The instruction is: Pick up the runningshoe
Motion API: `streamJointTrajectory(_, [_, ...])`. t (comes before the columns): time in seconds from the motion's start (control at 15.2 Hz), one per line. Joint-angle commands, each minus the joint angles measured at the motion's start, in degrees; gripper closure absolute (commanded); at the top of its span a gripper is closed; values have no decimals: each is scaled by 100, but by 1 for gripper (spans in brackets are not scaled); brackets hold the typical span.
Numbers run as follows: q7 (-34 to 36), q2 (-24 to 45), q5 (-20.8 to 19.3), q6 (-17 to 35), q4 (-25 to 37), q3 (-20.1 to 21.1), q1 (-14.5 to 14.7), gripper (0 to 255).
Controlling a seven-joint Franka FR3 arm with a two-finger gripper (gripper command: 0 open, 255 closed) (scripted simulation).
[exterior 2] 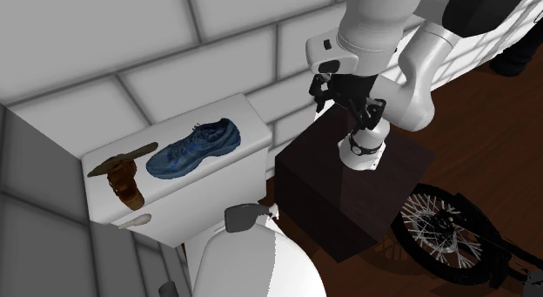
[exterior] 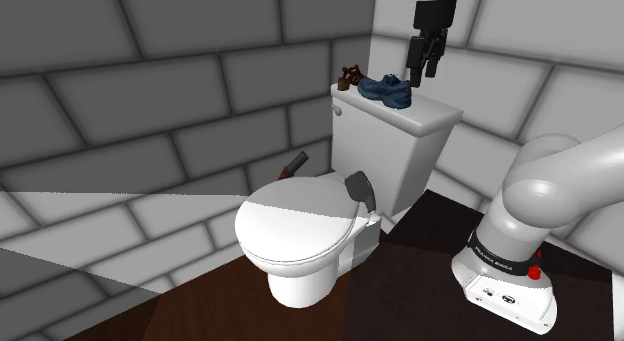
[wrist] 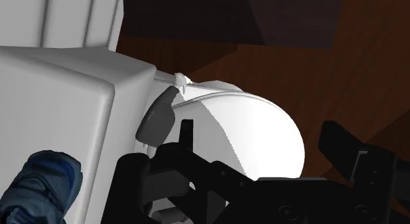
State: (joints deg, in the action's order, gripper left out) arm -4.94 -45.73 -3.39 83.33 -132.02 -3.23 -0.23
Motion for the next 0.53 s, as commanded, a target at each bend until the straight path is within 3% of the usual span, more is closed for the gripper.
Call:
streamJointTrajectory(0.0, [0,0,0,0,0,0,0,0])
streamJointTrajectory(0.46, [-102,977,-365,1036,272,-415,-264,0])
